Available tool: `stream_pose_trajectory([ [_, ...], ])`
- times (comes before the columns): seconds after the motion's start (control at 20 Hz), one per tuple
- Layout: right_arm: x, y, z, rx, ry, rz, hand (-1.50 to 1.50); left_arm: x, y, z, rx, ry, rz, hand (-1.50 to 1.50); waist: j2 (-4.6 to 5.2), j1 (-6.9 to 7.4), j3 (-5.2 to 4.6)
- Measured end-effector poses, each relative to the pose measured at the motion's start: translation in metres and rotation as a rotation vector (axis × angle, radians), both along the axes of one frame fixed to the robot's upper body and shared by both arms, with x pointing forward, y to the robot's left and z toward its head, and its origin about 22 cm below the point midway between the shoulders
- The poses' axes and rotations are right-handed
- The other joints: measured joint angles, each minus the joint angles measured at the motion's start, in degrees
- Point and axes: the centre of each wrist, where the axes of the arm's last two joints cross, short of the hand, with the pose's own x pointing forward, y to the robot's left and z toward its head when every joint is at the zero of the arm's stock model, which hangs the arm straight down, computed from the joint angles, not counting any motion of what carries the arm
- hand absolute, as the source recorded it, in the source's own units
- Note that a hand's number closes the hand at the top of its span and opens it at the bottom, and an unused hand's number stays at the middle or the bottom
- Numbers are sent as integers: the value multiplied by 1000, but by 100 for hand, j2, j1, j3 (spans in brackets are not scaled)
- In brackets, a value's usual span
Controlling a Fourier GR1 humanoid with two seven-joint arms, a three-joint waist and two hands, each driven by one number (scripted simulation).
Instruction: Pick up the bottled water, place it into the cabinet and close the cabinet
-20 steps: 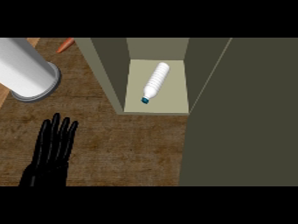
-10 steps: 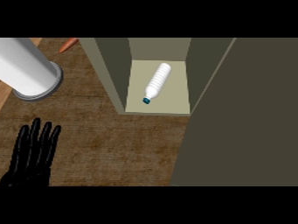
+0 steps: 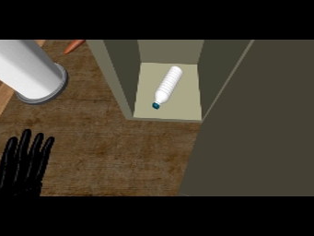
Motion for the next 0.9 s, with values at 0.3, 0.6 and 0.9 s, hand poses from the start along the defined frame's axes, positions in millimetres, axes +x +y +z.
stream_pose_trajectory([
  [0.3, 3, 1, 4, -39, -45, 35, 150, 0, 6, 1, -2, -10, -8, -150, 35, 54, -5],
  [0.6, 5, 2, 6, -58, -66, 60, 150, -1, 13, 4, -5, -17, -22, -150, 67, 170, -12],
  [0.9, 6, 1, 7, -50, -61, 70, 150, -2, 17, 5, -5, -27, -31, -150, 116, 277, -15],
])
